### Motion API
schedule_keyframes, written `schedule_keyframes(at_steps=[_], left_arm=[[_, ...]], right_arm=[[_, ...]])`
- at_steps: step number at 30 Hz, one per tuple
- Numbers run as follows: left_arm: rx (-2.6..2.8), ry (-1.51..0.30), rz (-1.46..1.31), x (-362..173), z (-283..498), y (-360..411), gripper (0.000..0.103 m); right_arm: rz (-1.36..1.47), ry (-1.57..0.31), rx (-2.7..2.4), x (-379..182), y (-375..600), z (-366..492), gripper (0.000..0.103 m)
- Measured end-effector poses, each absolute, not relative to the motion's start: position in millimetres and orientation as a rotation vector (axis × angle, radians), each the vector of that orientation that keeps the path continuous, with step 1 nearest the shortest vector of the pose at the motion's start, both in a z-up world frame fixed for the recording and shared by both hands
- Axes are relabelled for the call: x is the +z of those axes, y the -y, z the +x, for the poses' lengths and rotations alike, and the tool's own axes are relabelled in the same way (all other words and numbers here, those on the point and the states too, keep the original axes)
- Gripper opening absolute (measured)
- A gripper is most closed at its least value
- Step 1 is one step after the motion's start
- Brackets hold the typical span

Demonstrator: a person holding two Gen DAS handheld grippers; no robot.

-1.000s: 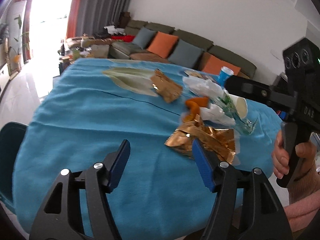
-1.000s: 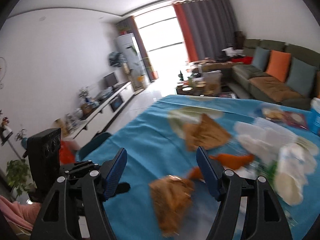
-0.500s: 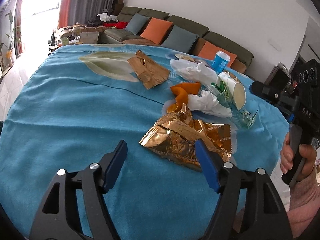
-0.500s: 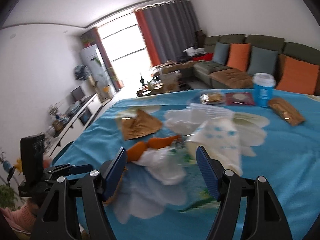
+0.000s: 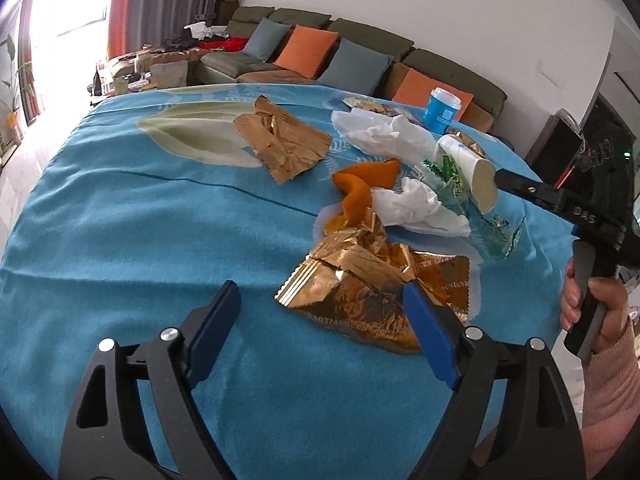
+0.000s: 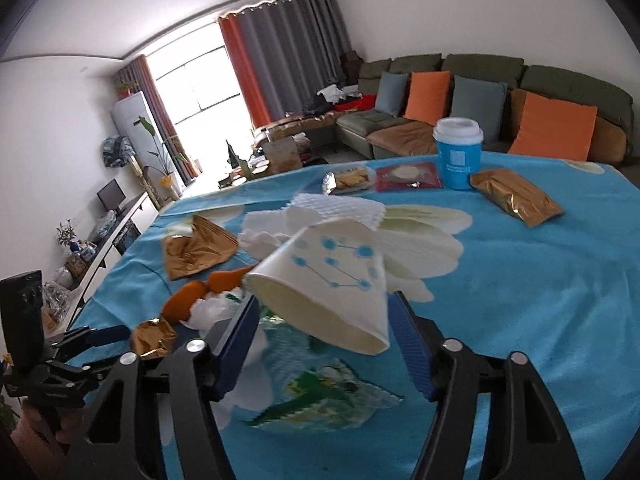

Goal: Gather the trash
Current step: 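Move both open tools back over the table toward the gold foil wrapper, then grasp the gold foil wrapper with the left tool while the right tool grasps the dotted paper cup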

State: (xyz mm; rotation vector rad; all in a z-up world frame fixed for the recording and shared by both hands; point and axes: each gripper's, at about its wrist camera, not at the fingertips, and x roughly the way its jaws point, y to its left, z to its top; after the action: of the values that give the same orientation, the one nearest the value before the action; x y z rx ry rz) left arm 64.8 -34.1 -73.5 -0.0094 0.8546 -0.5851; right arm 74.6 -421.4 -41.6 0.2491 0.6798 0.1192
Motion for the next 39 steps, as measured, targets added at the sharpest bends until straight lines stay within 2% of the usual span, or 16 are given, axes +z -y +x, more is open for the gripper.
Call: schedule_keyframes(at_steps=[2, 6, 7, 9, 11, 16, 19, 23, 24, 26, 28, 32, 36, 39], left_arm=[[-0.596, -0.858, -0.009, -73.4, 64.9, 35.1, 0.071], [-0.607, -0.866, -0.009, -73.8, 65.0, 36.9, 0.056], [-0.61, -0.87, -0.009, -74.2, 64.8, 37.4, 0.049], [-0.611, -0.873, -0.002, -74.5, 63.6, 38.5, 0.041], [-0.621, -0.881, -0.009, -74.6, 63.2, 38.6, 0.026], [-0.634, -0.893, -0.028, -75.7, 62.8, 38.0, 0.005], [-0.629, -0.891, -0.028, -74.6, 60.9, 37.7, 0.001], [-0.629, -0.877, -0.034, -69.6, 53.9, 35.9, 0.004], [-0.629, -0.866, -0.029, -67.5, 50.8, 35.5, 0.009], [-0.637, -0.844, -0.013, -62.9, 43.8, 36.6, 0.028], [-0.64, -0.825, 0.005, -59.5, 38.1, 38.2, 0.034], [-0.661, -0.807, 0.032, -55.8, 29.3, 46.1, 0.049], [-0.699, -0.798, 0.047, -54.7, 20.6, 58.4, 0.059], [-0.693, -0.776, 0.107, -54.8, 14.9, 76.0, 0.064]], right_arm=[[0.245, -0.692, 0.114, -44.3, 421.1, 76.5, 0.056], [0.251, -0.709, 0.118, -49.8, 424.1, 81.7, 0.04], [0.253, -0.707, 0.12, -50.3, 424.9, 81.5, 0.037], [0.256, -0.706, 0.127, -50.4, 425.6, 81.7, 0.024], [0.257, -0.699, 0.129, -49.4, 426.4, 80.8, 0.017], [0.275, -0.68, 0.13, -44.6, 431.9, 77.1, 0.004], [0.293, -0.659, 0.137, -39.3, 434.9, 73.3, 0.002], [0.319, -0.635, 0.156, -33.5, 437.0, 69.3, 0.002], [0.325, -0.631, 0.167, -32.2, 437.1, 68.5, 0.002], [0.325, -0.631, 0.165, -31.8, 437.3, 67.5, 0.002], [0.33, -0.643, 0.158, -33.5, 438.5, 69.1, 0.002], [0.337, -0.654, 0.134, -37.1, 438.6, 69.1, 0.009], [0.315, -0.624, 0.159, -30.3, 434.2, 61.6, 0.03], [0.319, -0.623, 0.146, -29.3, 436.5, 61.0, 0.031]])
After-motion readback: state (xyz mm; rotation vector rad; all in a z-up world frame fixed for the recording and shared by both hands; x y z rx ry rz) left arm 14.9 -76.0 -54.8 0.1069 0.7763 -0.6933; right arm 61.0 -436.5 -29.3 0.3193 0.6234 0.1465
